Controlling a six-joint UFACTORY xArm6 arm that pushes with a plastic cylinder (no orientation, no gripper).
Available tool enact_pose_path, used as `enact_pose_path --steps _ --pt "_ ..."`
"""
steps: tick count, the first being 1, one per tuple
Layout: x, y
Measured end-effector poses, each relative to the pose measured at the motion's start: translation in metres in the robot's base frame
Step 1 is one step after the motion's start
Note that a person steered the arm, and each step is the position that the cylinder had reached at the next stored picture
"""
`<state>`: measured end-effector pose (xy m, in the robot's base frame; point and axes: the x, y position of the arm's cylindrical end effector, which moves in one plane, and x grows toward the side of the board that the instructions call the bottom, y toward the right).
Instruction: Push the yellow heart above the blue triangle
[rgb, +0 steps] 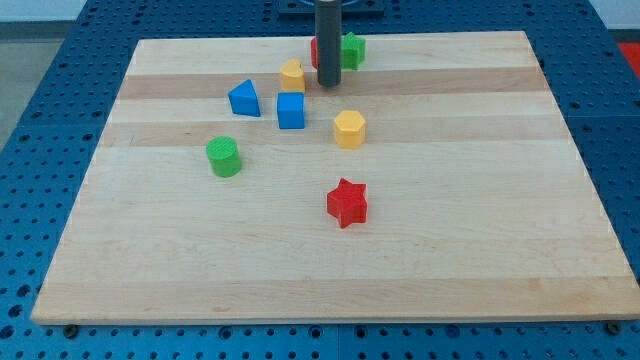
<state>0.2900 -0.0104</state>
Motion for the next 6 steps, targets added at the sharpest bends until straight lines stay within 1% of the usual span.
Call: enact_pose_path --steps 2,4,6 --pt "0.006 -0.055" --pt "0.027 -0.105" --pt "0.032 -0.131"
